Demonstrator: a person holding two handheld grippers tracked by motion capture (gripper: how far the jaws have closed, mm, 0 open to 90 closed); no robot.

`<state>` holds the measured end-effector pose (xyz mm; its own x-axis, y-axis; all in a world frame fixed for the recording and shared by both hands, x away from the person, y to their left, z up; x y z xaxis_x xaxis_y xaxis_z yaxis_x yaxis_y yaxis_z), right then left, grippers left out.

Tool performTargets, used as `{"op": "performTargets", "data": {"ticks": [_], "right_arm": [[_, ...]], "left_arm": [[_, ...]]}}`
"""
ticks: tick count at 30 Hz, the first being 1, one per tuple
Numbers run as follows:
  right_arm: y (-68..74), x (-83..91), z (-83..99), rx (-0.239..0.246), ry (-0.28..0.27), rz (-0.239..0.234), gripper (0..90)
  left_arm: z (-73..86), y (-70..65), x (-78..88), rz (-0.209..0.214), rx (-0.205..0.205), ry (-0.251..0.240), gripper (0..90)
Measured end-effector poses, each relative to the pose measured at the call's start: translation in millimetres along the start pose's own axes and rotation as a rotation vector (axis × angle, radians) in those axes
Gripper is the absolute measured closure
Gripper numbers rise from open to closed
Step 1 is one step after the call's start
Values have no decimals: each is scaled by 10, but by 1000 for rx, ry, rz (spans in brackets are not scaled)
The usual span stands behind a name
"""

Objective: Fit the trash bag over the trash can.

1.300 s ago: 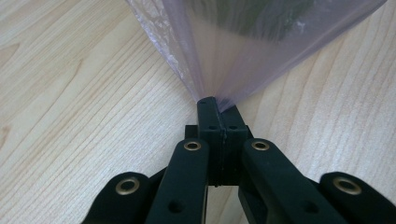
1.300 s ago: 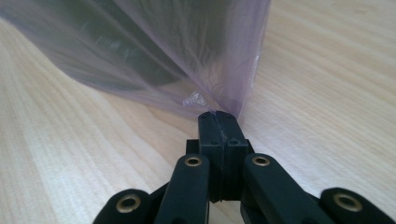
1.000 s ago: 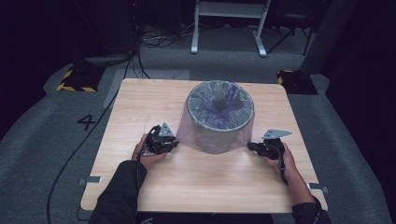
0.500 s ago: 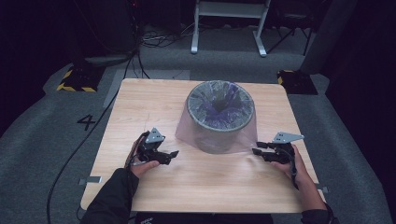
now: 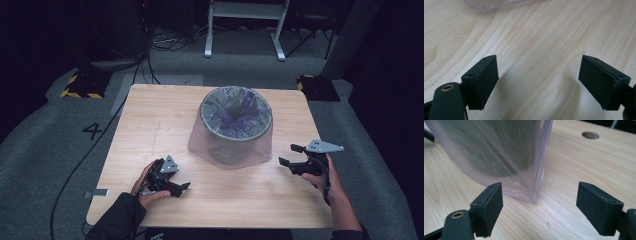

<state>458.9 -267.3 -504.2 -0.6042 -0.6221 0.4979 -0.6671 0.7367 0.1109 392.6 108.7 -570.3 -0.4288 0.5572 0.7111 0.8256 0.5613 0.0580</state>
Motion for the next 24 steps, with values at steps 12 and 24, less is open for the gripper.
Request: {"op": "performTargets", "data": {"ticks": [12,24], "right_arm": [[45,209,-357,34,-67,38,208],[251,363,-929,115,-124,19,220]], "left_arm": [[51,-69,0,-17,-1,-12,152],[52,-73,-1,-22,8,-11,149]]}}
Point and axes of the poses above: each handheld gripper's, and its own axes: x roughly backward along the jaws, z roughly out of its underside, y roughly to its left, the point moved 10 cm from there along -x, roughly forward along the jaws, and after that the axes turned 6 degrees about -x, right-handed, at the moved point
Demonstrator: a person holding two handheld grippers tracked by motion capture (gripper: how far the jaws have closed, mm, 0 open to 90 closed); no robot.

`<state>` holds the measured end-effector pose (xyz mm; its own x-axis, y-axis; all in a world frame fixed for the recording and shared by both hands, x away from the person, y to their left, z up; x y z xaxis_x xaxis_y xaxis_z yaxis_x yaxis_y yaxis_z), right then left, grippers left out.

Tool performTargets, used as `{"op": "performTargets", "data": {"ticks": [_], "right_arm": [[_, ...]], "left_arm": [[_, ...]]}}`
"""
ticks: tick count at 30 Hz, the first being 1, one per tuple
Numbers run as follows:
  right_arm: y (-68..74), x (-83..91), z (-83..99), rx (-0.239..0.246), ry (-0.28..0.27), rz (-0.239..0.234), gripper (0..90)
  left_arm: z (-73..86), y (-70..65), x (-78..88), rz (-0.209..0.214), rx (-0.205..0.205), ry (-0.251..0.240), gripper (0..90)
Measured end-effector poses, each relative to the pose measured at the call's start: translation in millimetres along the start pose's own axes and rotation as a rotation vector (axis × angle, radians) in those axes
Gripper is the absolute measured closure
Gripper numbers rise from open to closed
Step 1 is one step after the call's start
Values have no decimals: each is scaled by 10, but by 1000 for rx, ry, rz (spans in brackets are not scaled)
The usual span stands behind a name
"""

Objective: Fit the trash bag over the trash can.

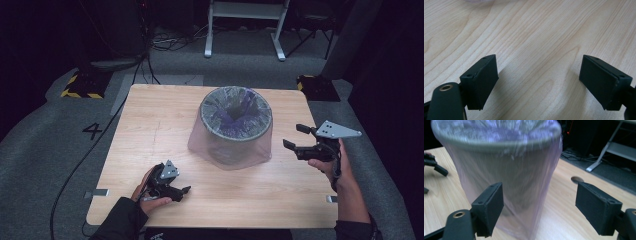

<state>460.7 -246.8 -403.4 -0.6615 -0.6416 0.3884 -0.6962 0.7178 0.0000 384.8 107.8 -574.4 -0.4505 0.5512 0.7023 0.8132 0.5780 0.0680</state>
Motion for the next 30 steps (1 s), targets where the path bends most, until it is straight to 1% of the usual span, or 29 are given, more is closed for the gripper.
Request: {"op": "performTargets", "data": {"ticks": [4,6,10,12,15,16,17,20,27,30], "right_arm": [[-4,-19,-141,14,-14,5,219],[3,-29,-208,11,-22,1,219],[9,-78,-321,25,-26,4,219],[19,-104,-379,24,-28,2,219],[11,-141,-495,13,-53,18,221],[12,-157,-532,16,-60,22,221],[23,-175,-560,11,-62,19,221],[56,-245,-617,26,-53,15,220],[150,-402,-729,42,-45,-7,218],[166,-459,-771,40,-38,-8,218]], "left_arm": [[-1,-1,-1,2,-1,-1,148],[-1,-1,-2,3,-1,-1,148],[-2,-2,-2,5,-2,-1,146],[-2,-2,-2,6,-2,-1,146],[-2,-2,-2,6,-2,-1,146],[-2,-2,-2,6,-2,-1,146],[-2,-2,-2,6,-2,-1,145],[-2,-2,-2,6,-2,-1,146],[-2,-2,-2,6,-2,-1,146],[-2,-2,-2,6,-2,-1,146]]}}
Point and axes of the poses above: each handheld gripper's, and its own axes: x roughly backward along the jaws, z roughly out of its underside, y roughly to its left, the point moved 10 cm from there along -x, roughly forward along the jaws, and after that the axes turned 6 degrees about -x, right-handed, at the moved point
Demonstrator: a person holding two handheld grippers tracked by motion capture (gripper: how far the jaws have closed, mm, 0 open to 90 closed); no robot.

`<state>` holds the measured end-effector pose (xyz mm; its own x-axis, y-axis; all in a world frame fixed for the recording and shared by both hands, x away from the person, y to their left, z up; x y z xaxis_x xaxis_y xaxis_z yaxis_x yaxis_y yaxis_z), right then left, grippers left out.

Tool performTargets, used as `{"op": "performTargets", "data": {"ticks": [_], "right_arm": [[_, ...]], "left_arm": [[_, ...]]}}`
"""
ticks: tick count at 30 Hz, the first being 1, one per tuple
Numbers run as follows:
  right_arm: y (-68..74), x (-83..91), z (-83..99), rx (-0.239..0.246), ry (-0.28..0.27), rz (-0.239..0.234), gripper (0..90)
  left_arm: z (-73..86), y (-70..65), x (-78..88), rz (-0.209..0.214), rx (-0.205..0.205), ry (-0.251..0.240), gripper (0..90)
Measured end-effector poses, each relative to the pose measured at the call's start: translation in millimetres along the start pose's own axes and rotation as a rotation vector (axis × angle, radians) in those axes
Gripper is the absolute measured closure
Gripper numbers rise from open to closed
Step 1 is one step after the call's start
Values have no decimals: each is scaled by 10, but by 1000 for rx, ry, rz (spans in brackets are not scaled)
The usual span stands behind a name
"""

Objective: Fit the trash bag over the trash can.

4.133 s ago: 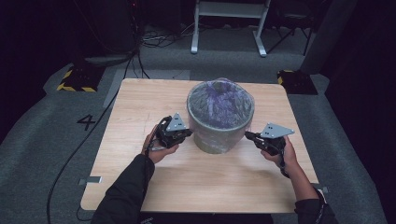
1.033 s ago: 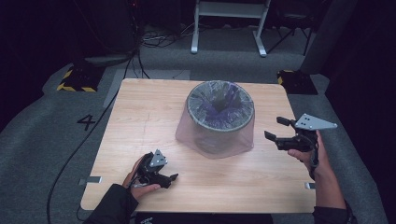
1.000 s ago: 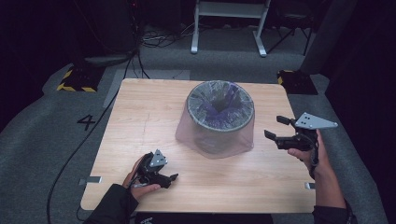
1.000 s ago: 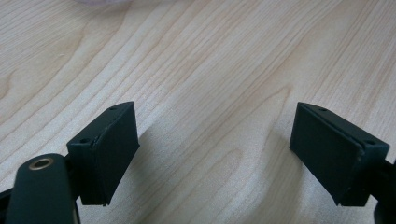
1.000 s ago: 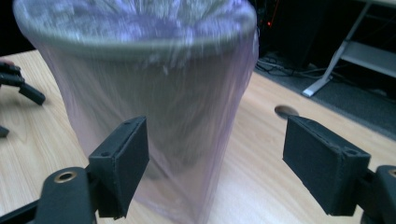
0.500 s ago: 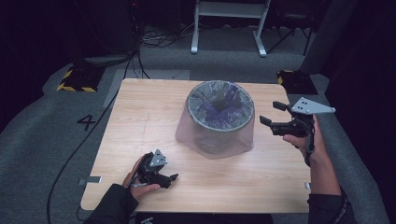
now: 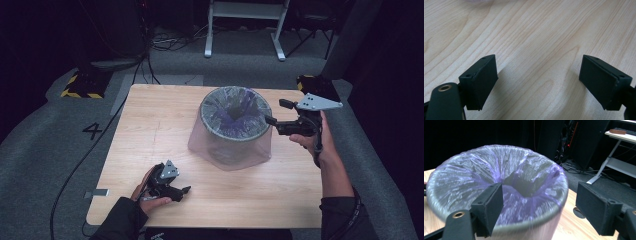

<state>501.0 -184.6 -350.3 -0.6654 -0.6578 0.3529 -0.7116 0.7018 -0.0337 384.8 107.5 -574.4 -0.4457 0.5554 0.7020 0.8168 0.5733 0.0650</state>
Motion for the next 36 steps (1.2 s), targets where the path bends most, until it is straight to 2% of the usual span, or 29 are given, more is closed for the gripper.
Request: {"op": "performTargets", "data": {"ticks": [7,25,31,36], "right_arm": [[43,-161,-62,18,29,-5,218],[120,-398,-125,35,60,-26,223],[166,-527,-87,43,85,-33,227],[164,-603,-66,29,93,-39,227]], "left_arm": [[0,0,0,0,0,0,146],[0,0,0,0,0,0,146],[4,-1,4,1,-2,2,146],[4,-2,4,2,-4,0,146]]}}
Point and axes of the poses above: each handheld gripper's, and its own axes: x roughly backward along the jaws, z roughly out of its underside, y roughly to its left, the point moved 10 cm from there along -x, roughly forward along the jaws, and after that the axes turned 6 degrees about -x, right-handed, at the moved point
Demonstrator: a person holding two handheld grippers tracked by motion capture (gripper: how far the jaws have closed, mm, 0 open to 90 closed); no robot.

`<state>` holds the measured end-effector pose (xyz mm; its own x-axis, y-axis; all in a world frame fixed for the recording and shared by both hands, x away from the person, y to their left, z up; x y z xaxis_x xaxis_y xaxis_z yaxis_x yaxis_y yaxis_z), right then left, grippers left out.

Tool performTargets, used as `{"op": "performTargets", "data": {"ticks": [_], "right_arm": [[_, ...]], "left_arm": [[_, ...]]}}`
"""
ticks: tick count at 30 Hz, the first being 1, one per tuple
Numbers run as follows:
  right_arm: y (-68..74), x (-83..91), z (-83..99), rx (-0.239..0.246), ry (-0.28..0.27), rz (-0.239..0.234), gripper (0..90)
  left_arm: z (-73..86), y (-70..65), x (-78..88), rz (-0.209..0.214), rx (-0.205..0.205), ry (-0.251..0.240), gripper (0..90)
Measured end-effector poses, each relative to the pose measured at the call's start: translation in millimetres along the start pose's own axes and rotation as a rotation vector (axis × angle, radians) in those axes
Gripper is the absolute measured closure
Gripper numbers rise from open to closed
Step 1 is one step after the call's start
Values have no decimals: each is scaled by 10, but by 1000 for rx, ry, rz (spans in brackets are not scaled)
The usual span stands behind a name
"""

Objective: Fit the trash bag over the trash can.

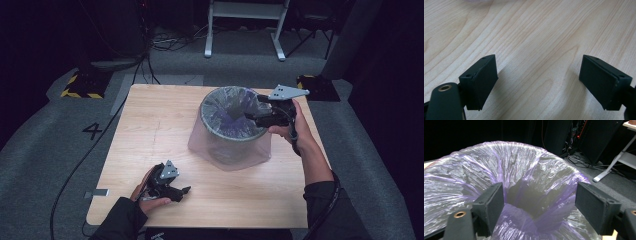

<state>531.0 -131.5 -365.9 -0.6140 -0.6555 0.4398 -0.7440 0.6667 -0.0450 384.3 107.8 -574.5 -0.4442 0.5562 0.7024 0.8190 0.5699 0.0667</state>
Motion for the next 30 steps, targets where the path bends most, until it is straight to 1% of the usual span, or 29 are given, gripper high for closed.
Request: {"op": "performTargets", "data": {"ticks": [6,9,13,15,19,22,25,30], "right_arm": [[12,-91,22,-6,21,-5,227],[51,-132,33,-2,37,-13,227],[119,-175,51,17,56,-33,227],[136,-195,50,16,63,-37,228],[193,-255,74,28,102,-54,234],[210,-289,109,31,145,-60,234],[213,-307,137,28,176,-71,234],[222,-318,162,24,200,-87,234]], "left_arm": [[0,1,0,-1,0,0,146],[0,-1,1,-1,0,-1,146],[3,-3,4,-2,-2,-1,148],[3,-4,4,-2,-2,-1,148],[3,-4,4,-2,-2,-2,148],[3,-4,4,-2,-2,-2,148],[3,-4,4,-2,-2,-2,148],[3,-4,4,-2,-2,-2,148]]}}
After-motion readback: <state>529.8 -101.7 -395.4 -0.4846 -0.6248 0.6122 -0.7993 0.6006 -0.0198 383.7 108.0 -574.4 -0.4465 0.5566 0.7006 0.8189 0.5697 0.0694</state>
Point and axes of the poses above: each handheld gripper's, and its own axes: x roughly backward along the jaws, z roughly out of its underside, y roughly to its left, the point moved 10 cm from there along -x, roughly forward along the jaws, and after that the axes turned 6 degrees about -x, right-handed, at the moved point
